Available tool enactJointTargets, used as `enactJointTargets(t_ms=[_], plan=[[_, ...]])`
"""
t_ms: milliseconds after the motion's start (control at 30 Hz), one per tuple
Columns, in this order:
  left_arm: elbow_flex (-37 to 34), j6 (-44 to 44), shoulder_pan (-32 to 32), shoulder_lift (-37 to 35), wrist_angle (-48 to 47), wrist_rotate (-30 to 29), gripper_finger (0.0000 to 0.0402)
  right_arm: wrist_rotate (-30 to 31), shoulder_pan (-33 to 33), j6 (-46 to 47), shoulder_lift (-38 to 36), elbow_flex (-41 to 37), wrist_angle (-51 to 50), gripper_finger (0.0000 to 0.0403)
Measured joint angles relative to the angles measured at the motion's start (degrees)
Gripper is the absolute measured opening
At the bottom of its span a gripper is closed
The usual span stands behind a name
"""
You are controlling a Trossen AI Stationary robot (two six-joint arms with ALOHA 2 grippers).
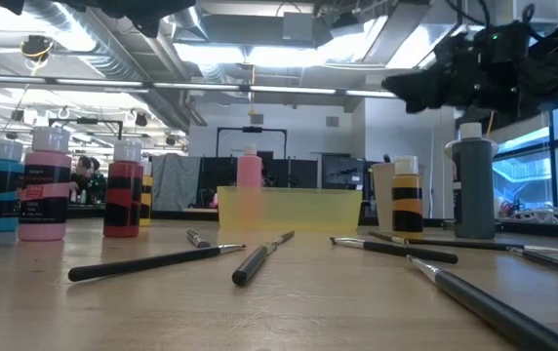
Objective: Pick & Place Paint Supplies
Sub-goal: Put the large black paint bottle into the yellow bin
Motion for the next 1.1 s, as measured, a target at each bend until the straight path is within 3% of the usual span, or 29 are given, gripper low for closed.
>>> enactJointTargets(t_ms=[333,633,767,933,1100], plan=[[0.00,1.51,0.01,-0.01,-0.01,-0.04,0.0086,-9.86,0.18,10.54,-6.71,1.66,-2.02,0.0108],[0.00,1.48,0.01,-0.01,-0.05,-0.15,0.0086,-12.80,0.48,15.66,-13.51,4.46,-14.59,0.0194],[0.00,0.94,0.00,-0.01,-0.09,-0.15,0.0086,-14.88,0.48,15.44,-18.56,6.65,-23.80,0.0216],[0.00,0.07,0.01,-0.01,-1.56,-0.17,0.0086,-15.37,0.48,11.44,-27.69,11.64,-40.66,0.0208],[0.00,-0.02,0.01,-0.01,-1.78,-0.17,0.0086,-6.14,0.50,5.49,-35.59,20.04,-69.04,0.0198]])
